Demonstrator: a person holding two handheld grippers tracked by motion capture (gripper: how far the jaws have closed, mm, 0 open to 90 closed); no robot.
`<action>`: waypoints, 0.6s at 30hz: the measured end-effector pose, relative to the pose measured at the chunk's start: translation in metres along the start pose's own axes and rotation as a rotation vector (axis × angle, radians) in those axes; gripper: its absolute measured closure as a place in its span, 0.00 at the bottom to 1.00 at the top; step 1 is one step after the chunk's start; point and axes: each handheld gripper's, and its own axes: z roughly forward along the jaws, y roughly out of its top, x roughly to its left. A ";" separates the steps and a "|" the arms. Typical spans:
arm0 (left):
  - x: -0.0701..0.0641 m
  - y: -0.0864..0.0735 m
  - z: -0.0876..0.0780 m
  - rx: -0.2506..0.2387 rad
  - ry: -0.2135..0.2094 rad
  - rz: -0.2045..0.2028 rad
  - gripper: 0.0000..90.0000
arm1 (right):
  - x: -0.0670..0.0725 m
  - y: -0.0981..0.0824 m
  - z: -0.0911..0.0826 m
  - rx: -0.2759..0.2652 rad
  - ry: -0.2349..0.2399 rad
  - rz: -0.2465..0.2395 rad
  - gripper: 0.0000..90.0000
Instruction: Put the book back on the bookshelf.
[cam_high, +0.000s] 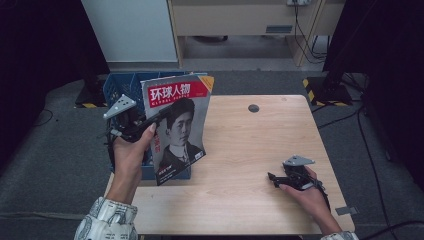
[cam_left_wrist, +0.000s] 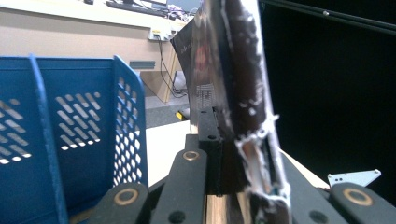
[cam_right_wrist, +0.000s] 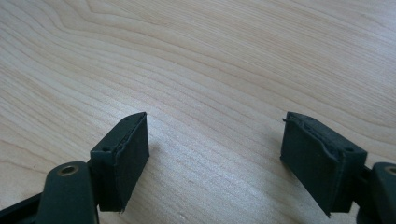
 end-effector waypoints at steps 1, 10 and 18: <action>0.002 0.000 -0.002 0.003 0.003 0.002 0.96 | 0.000 0.000 0.000 0.000 0.000 0.000 0.26; 0.015 0.005 -0.021 -0.002 0.046 0.014 0.96 | 0.000 0.000 0.000 0.001 -0.002 0.000 0.26; 0.027 0.008 -0.038 -0.015 0.073 0.006 0.96 | 0.000 0.000 0.000 0.001 -0.002 0.000 0.26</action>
